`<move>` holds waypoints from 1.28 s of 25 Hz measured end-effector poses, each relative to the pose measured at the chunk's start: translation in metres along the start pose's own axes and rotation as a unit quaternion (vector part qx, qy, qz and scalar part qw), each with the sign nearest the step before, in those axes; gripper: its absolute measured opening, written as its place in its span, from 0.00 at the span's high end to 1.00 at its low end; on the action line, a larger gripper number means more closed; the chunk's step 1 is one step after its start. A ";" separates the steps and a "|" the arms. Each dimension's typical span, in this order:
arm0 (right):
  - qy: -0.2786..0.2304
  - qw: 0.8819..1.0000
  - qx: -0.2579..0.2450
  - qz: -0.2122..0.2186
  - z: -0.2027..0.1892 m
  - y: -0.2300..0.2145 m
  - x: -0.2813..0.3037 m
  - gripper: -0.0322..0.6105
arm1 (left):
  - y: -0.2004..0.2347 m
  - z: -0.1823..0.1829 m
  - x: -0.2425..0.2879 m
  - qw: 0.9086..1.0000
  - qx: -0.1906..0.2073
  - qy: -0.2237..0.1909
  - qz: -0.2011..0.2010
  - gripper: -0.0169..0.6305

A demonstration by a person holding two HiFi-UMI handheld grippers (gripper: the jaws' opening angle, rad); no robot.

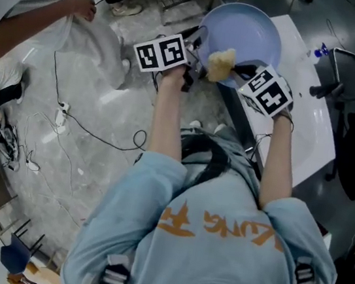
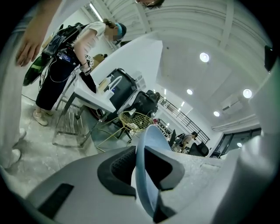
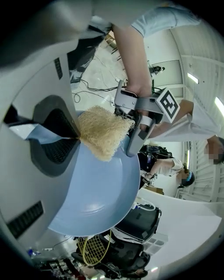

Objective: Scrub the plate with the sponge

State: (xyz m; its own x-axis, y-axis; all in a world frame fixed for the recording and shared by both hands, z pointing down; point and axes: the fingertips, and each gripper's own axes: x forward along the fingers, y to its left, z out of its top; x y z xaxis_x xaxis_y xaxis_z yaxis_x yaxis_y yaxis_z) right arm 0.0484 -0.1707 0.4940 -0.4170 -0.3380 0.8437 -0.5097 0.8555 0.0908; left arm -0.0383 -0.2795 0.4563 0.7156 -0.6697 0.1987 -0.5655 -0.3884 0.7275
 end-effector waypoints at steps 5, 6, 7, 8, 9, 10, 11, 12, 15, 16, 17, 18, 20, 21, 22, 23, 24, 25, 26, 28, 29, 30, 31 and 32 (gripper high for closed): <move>0.059 0.998 -0.001 -0.017 -0.039 -0.014 -0.015 0.93 | -0.002 -0.004 0.014 1.000 -0.002 0.012 -0.009 0.89; 0.066 0.998 0.000 -0.024 -0.045 -0.018 -0.018 0.93 | -0.003 -0.005 0.017 1.000 -0.001 0.013 -0.010 0.89; 0.072 0.997 0.003 -0.029 -0.051 -0.022 -0.022 0.93 | -0.004 -0.005 0.020 1.000 -0.001 0.015 -0.011 0.89; 0.076 0.996 0.007 -0.034 -0.057 -0.025 -0.026 0.93 | -0.006 -0.006 0.024 1.000 0.000 0.016 -0.013 0.89; 0.079 0.996 0.011 -0.039 -0.062 -0.028 -0.029 0.93 | -0.007 -0.007 0.026 1.000 0.001 0.018 -0.015 0.89; 0.083 0.996 0.015 -0.043 -0.067 -0.031 -0.031 0.93 | -0.008 -0.007 0.029 1.000 0.001 0.020 -0.017 0.89; 0.086 0.995 0.020 -0.048 -0.072 -0.034 -0.033 0.93 | -0.009 -0.008 0.032 1.000 0.002 0.022 -0.019 0.89; 0.090 0.994 0.024 -0.053 -0.076 -0.037 -0.035 0.93 | -0.010 -0.009 0.035 0.999 0.002 0.025 -0.022 0.89; 0.101 0.992 0.036 -0.068 -0.088 -0.044 -0.041 0.93 | -0.013 -0.011 0.042 0.999 0.005 0.033 -0.027 0.89; 0.104 0.991 0.039 -0.071 -0.092 -0.046 -0.042 0.93 | -0.014 -0.012 0.044 0.999 0.006 0.036 -0.028 0.89; 0.107 0.991 0.041 -0.075 -0.096 -0.048 -0.043 0.93 | -0.014 -0.014 0.045 0.999 0.006 0.039 -0.028 0.89; 0.111 0.990 0.044 -0.078 -0.100 -0.051 -0.044 0.93 | -0.014 -0.016 0.047 0.999 0.006 0.042 -0.028 0.89; 0.107 0.989 0.058 -0.087 -0.107 -0.058 -0.046 0.93 | -0.013 -0.021 0.051 0.998 0.004 0.048 -0.026 0.89; 0.087 0.990 0.073 -0.090 -0.105 -0.062 -0.048 0.93 | -0.012 -0.024 0.052 0.998 0.001 0.051 -0.025 0.89; 0.049 0.990 0.096 -0.090 -0.100 -0.066 -0.050 0.93 | -0.010 -0.027 0.053 0.998 -0.002 0.054 -0.023 0.89; -0.003 0.988 0.127 -0.089 -0.091 -0.071 -0.053 0.93 | -0.007 -0.030 0.054 0.998 -0.007 0.055 -0.020 0.89; -0.058 0.981 0.159 -0.089 -0.082 -0.078 -0.057 0.93 | -0.003 -0.033 0.055 0.998 -0.012 0.054 -0.016 0.89; -0.103 0.972 0.187 -0.093 -0.075 -0.085 -0.062 0.93 | 0.003 -0.035 0.055 0.998 -0.017 0.054 -0.009 0.89; -0.133 0.964 0.205 -0.101 -0.072 -0.091 -0.065 0.93 | 0.009 -0.037 0.056 0.998 -0.023 0.053 0.000 0.89; -0.152 0.955 0.224 -0.122 -0.074 -0.102 -0.069 0.93 | 0.023 -0.041 0.055 0.998 -0.038 0.049 0.021 0.89; -0.151 0.953 0.230 -0.130 -0.077 -0.106 -0.069 0.93 | 0.031 -0.042 0.054 0.997 -0.046 0.046 0.032 0.89; -0.150 0.951 0.235 -0.134 -0.080 -0.108 -0.068 0.93 | 0.039 -0.043 0.053 0.997 -0.056 0.042 0.042 0.89; -0.150 0.949 0.241 -0.135 -0.083 -0.109 -0.067 0.93 | 0.046 -0.043 0.052 0.996 -0.066 0.037 0.051 0.89; -0.149 0.948 0.246 -0.134 -0.086 -0.110 -0.065 0.93 | 0.053 -0.044 0.052 0.995 -0.077 0.032 0.060 0.89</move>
State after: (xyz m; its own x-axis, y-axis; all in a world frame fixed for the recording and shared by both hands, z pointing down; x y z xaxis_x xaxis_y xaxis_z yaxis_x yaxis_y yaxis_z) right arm 0.1963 -0.2088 0.4747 -0.3804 -0.6759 0.6313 -0.8859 0.4622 -0.0390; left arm -0.0134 -0.3072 0.5337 0.6742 -0.6621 0.3272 -0.5823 -0.2041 0.7869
